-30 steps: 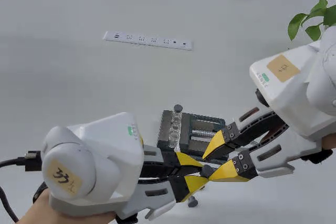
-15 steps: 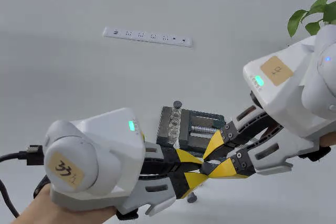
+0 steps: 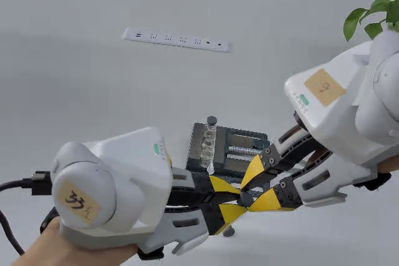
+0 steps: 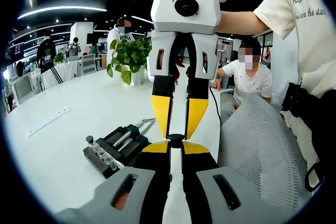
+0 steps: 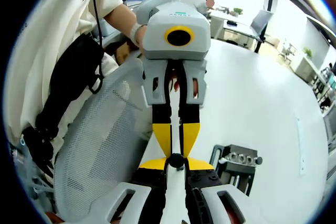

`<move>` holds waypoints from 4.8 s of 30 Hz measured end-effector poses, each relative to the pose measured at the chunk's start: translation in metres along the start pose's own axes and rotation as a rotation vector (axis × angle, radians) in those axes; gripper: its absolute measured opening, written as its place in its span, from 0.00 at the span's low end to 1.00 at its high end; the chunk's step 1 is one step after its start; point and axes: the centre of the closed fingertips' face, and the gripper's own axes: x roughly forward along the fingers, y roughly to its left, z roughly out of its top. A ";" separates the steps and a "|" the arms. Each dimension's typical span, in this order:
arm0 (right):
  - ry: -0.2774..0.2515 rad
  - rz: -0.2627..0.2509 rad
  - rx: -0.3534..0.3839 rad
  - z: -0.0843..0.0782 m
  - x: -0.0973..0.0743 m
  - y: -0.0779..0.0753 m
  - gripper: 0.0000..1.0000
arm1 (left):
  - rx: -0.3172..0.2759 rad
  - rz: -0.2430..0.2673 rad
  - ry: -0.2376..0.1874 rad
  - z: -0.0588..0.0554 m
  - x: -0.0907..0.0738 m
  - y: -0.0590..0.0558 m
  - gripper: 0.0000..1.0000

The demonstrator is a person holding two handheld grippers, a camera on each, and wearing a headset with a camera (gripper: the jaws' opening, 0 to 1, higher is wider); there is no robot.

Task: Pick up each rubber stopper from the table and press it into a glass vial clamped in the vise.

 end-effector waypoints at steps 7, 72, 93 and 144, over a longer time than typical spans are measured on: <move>-0.016 -0.015 -0.005 -0.001 -0.004 -0.004 0.08 | -0.010 0.005 -0.030 0.006 -0.003 0.001 0.03; 0.095 -0.024 0.059 -0.021 -0.008 -0.031 0.06 | 0.043 0.199 0.030 -0.021 -0.012 0.037 0.58; 0.210 -0.044 -0.046 -0.032 -0.005 -0.100 0.06 | -0.080 0.367 0.085 -0.056 -0.033 0.068 0.96; 0.358 0.134 -0.460 -0.046 0.050 -0.158 0.06 | -0.167 0.420 0.097 -0.080 -0.041 0.082 0.92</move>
